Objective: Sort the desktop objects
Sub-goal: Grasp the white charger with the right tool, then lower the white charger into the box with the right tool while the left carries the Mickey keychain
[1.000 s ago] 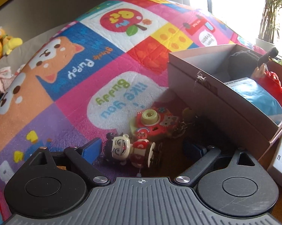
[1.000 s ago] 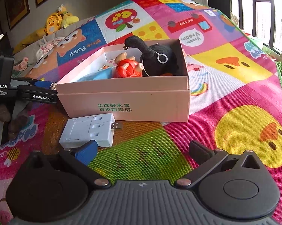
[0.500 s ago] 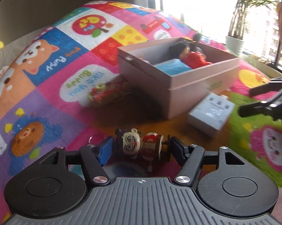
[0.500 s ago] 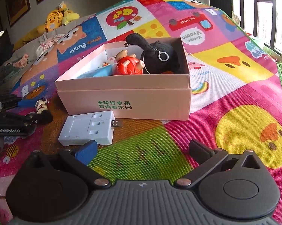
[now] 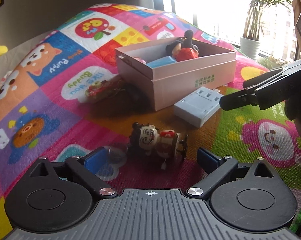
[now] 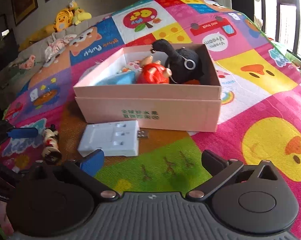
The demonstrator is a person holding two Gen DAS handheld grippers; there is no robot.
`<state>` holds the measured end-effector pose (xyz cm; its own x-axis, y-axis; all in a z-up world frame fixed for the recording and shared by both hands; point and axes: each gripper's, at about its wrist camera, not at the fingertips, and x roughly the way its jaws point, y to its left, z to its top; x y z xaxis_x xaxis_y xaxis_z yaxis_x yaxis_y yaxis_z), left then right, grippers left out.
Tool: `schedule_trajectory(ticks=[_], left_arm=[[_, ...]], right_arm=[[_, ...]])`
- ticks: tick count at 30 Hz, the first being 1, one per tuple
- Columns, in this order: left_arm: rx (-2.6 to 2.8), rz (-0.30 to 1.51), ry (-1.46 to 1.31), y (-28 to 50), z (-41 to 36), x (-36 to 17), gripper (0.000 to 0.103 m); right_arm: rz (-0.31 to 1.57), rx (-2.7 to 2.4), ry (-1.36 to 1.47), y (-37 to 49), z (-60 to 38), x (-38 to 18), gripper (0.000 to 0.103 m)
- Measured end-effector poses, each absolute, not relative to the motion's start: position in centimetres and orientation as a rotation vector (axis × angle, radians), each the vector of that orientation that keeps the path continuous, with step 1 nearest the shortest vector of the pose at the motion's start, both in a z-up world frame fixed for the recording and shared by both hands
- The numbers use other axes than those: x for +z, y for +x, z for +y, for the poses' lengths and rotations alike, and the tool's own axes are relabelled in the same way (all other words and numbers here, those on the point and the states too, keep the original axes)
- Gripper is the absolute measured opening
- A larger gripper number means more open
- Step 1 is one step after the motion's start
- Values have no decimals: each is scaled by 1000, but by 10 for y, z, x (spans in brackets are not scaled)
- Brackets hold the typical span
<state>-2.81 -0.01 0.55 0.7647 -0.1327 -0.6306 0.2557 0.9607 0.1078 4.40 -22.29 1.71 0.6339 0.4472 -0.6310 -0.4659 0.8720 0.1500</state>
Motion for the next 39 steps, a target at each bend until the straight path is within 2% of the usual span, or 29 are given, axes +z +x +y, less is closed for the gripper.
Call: schedule_trajectory(ticks=[3, 11, 12, 14, 26, 32, 39], left_arm=[[-212, 669, 194, -29, 0, 5, 100], [-211, 668, 173, -29, 2, 4, 100], [-212, 671, 171, -29, 2, 4, 100], [-213, 677, 166, -28, 3, 4, 100], [-291, 697, 164, -22, 2, 5, 101], [-346, 702, 179, -5, -10, 4, 101], [-527, 699, 145, -7, -17, 6, 102]], right_arm=[[689, 537, -72, 44, -196, 23, 103], [791, 527, -86, 68, -158, 8, 103], [782, 524, -91, 67, -158, 8, 101], [771, 517, -124, 62, -163, 9, 91], [746, 361, -70, 39, -246, 6, 92], [733, 369, -93, 37, -243, 2, 99], [727, 377, -57, 36, -249, 2, 100]])
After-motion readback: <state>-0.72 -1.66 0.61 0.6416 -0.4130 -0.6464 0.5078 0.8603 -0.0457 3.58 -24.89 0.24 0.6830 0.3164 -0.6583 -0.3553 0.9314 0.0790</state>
